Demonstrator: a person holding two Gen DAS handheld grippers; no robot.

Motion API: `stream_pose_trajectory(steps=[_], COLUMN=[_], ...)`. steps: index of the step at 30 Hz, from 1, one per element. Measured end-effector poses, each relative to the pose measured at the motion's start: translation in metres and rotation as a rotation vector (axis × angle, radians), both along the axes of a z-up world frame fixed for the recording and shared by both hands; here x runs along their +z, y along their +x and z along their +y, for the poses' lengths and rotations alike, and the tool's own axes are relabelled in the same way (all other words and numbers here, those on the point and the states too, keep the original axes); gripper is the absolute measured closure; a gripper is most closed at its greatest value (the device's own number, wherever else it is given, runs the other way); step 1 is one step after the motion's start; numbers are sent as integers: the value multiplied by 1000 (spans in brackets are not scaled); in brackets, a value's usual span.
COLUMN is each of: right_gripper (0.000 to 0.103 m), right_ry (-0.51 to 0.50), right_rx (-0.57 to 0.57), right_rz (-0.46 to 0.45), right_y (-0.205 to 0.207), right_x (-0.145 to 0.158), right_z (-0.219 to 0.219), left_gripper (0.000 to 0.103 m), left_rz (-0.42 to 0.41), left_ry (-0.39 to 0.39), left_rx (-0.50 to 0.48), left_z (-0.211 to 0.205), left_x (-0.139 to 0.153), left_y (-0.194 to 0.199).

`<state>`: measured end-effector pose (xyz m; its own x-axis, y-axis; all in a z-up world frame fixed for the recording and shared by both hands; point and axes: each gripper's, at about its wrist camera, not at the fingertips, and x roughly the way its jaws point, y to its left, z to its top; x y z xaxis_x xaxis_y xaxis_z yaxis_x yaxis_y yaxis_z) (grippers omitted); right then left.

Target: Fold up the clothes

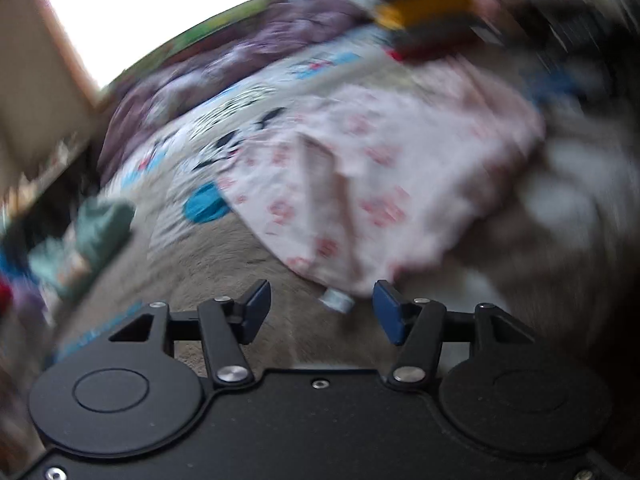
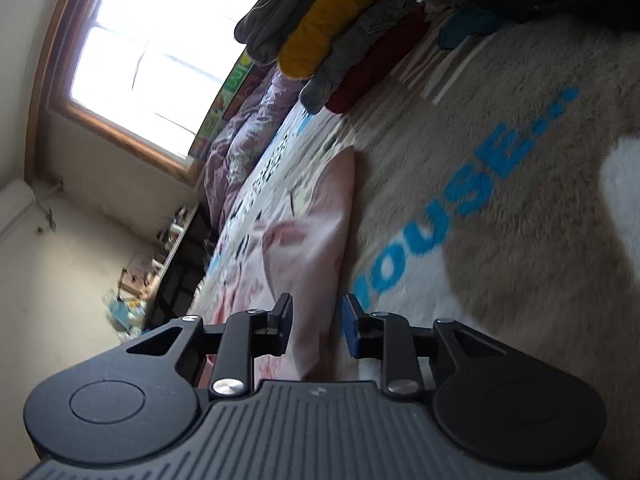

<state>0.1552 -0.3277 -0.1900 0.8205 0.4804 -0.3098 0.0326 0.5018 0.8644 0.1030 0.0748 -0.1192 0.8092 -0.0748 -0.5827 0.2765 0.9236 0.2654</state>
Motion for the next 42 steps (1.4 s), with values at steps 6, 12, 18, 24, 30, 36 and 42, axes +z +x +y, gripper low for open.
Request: stream_pose_trajectory(steps=[6,12,18,24,30,36,42], right_gripper=[65,66,66,67,65,64,64], right_ry=[-42,-45,-74,-86,-51,-48,-66], right_rx=[24,37,67,60,68,70,72], right_rz=[-5,-21,-46,-82,-104,-118,-134], right_y=[38,66,78,74,76,76,74], right_x=[-3,-9,-11,-14,-17,-18,-18], right_z=[8,5,11,13,10,10,12], left_gripper=[47,49,49,49,49,53,103], left_rz=[57,129,156,164,174,179,134], left_ry=[-347,-675,-774,-782,-776,-757,-738], left_rx=[175,338,351,342,330,320,306], left_z=[40,84,96,101,103,101,99], left_x=[2,-17,-18,-20,-20,-20,-13], left_y=[76,148,190,225,255,269,263])
